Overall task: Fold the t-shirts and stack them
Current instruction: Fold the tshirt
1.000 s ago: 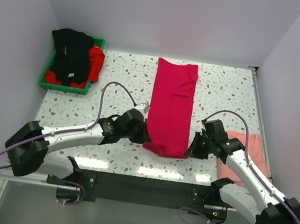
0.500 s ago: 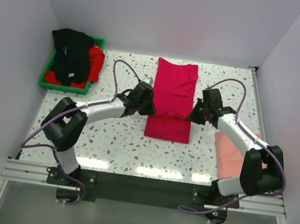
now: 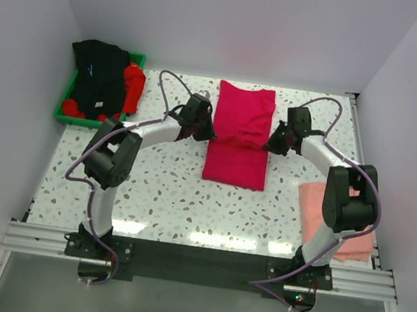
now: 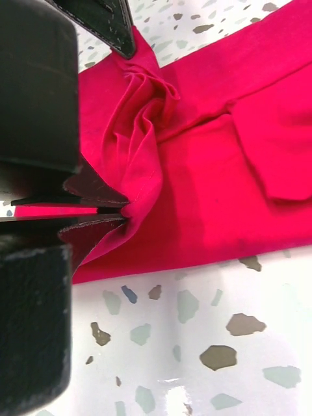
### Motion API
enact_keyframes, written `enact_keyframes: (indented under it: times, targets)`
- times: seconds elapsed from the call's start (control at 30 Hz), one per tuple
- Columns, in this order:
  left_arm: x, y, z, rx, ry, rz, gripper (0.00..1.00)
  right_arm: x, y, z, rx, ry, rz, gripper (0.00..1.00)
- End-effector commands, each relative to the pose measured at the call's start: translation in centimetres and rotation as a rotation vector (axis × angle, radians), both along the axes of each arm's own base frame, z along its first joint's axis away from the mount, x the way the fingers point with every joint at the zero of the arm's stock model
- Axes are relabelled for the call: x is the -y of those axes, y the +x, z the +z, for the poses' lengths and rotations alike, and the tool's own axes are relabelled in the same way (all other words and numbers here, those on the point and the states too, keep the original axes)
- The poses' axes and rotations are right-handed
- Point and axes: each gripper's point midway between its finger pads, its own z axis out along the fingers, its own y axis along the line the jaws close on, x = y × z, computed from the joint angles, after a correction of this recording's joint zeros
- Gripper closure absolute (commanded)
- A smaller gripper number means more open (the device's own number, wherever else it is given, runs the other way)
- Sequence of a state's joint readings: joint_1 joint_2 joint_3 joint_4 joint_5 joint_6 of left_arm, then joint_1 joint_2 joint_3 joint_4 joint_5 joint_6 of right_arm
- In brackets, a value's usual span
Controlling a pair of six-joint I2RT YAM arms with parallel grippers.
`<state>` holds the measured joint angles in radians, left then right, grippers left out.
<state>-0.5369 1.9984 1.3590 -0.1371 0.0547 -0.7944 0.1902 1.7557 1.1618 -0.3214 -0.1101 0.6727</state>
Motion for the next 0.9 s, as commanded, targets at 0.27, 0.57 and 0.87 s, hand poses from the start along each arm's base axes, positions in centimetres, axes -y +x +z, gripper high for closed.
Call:
enact_keyframes:
  times: [0.27,0.57,0.87]
  targets:
    - [1.3,4.9,2.2,0.083,-0.073,-0.048,0.92,0.4,4.5,1.0,0.063,0.1,-0.009,1.0]
    - [-1.7,6.1,4.7,0.166,-0.113,-0.046,0.44,1.6,6.5,2.7,0.109,0.075,0.01,0.51]
    - [0.0,1.9,6.4,0.182,-0.211,-0.089,0.59,-0.9,2.2,5.5,0.179,0.014,0.065,0.49]
